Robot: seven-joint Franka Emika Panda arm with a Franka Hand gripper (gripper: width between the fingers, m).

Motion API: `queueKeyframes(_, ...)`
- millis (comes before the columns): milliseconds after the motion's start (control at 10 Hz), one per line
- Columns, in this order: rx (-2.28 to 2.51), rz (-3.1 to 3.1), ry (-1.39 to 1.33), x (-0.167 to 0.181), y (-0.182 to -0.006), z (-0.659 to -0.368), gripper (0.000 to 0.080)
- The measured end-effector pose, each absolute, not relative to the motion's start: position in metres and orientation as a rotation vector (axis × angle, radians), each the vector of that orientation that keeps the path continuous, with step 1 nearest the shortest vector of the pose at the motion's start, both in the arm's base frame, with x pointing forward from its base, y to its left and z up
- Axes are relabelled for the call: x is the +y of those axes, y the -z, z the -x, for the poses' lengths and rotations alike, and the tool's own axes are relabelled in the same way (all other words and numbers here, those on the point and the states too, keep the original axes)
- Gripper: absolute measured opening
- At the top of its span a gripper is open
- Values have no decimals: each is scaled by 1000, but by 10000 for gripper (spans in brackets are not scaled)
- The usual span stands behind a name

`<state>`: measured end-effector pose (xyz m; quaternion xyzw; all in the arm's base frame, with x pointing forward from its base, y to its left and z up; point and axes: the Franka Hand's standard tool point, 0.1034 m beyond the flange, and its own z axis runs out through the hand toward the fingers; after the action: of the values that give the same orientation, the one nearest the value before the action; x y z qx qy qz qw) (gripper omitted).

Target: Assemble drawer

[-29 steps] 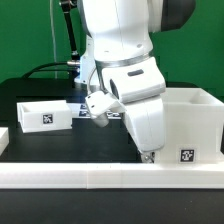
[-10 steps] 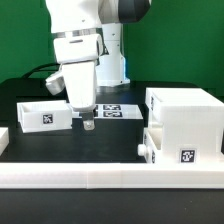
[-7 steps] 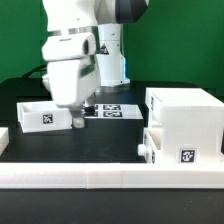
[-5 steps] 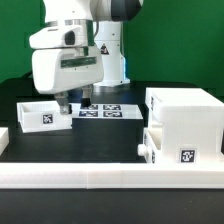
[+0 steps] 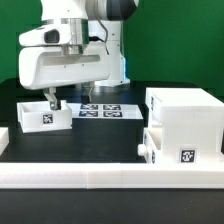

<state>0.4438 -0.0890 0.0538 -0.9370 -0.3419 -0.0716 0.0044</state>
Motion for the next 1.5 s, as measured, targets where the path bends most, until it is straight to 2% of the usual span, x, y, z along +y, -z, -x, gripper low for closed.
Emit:
queueKeyframes(200,-845,2999,223,-89,-55,-442,648)
queueKeyframes(400,-658,3054,208,-97,-61,-426,648)
queueKeyframes(800,-658,3062,157,-106,-54,-389,648)
queueKeyframes(1200,-665,3061,162,-105,-55,-391,648)
queueKeyframes(1300,-653,3063,163,-105,-53,-390,648)
queueKeyframes(1500,-627,3057,141,-100,-39,-380,648)
